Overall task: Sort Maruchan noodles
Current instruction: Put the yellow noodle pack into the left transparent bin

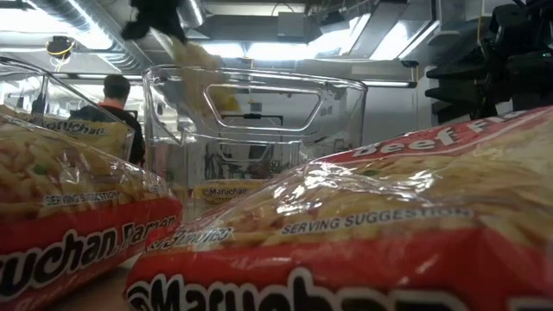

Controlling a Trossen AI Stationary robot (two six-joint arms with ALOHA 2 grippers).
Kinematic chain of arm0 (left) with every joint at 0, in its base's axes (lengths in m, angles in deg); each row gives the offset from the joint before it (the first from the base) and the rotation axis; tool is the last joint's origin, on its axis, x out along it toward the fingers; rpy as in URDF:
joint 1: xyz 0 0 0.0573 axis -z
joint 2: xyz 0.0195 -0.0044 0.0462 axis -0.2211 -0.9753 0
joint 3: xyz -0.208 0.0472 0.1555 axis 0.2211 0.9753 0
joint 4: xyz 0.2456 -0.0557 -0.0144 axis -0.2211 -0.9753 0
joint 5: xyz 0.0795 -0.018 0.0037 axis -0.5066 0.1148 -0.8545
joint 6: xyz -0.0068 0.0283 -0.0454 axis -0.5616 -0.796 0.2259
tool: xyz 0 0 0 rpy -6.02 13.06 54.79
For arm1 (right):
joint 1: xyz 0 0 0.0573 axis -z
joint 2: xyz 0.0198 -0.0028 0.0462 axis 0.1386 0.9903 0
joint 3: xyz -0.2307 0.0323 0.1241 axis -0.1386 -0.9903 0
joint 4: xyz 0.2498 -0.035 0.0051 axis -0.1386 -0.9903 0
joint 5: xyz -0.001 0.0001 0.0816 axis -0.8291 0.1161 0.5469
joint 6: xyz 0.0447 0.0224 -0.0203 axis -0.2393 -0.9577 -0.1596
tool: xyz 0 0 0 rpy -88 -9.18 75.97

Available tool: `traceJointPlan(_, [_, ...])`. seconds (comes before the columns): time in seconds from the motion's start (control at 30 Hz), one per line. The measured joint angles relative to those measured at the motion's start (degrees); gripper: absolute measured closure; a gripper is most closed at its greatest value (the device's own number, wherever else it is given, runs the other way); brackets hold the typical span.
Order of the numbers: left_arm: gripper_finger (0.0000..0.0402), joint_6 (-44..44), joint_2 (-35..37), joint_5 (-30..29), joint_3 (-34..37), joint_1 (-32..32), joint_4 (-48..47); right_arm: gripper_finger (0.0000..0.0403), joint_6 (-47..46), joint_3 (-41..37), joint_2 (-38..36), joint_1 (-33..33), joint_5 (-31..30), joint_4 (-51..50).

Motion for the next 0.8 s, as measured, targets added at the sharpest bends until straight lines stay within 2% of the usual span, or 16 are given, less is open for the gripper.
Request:
traceJointPlan(0.17, [0.0401,6.2,2.7,0.0,-4.3,6.1,-8.5,0.0242,0.0,0.0,0.0,0.0,0.0,0.0])
traceJointPlan(0.43, [0.0401,16.8,4.9,0.0,-5.9,17.4,-9.8,0.0242,-0.2,0.0,0.0,0.0,0.0,0.0])
traceJointPlan(0.8, [0.0401,23.1,-0.5,-2.9,-5.9,29.8,-12.2,0.0242,-0.2,0.0,0.0,0.0,0.0,0.0])
